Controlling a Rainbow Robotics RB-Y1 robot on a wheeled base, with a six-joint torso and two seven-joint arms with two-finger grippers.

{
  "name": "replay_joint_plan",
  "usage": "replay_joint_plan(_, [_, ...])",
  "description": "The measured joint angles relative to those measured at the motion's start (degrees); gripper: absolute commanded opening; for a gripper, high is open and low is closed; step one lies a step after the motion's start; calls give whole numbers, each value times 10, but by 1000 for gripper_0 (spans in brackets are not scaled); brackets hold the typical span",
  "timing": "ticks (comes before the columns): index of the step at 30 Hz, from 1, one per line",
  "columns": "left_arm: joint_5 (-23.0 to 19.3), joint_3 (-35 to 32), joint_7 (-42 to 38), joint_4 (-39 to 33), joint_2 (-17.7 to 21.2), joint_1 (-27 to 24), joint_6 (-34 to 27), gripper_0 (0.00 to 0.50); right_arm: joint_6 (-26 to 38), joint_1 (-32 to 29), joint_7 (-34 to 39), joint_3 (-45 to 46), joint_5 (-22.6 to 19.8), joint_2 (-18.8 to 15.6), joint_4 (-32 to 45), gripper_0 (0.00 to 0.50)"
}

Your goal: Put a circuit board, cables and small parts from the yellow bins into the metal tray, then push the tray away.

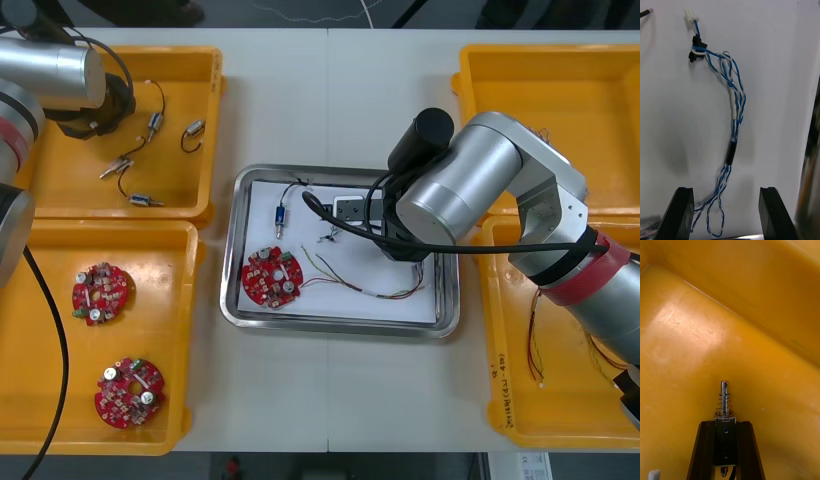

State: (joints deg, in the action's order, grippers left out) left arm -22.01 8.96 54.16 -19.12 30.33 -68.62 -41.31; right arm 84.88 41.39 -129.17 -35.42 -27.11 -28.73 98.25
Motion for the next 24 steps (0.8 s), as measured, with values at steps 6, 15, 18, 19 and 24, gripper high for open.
replay_joint_plan(6, [-5,0,0,-1,0,0,-4,0,13,0,0,9,-14,0,9,500])
replay_joint_plan(15, [-7,0,0,-67,12,1,-134,0,141,0,0,57,-15,0,98,500])
replay_joint_plan(18, [-11,-1,0,-106,24,4,-181,0,192,0,0,79,-15,0,131,500])
replay_joint_plan(19, [-14,-2,0,-117,28,4,-192,0,208,0,0,87,-15,0,141,500])
replay_joint_plan(24, [-21,-2,0,-172,45,7,-271,0,248,-3,1,131,-26,0,192,500])
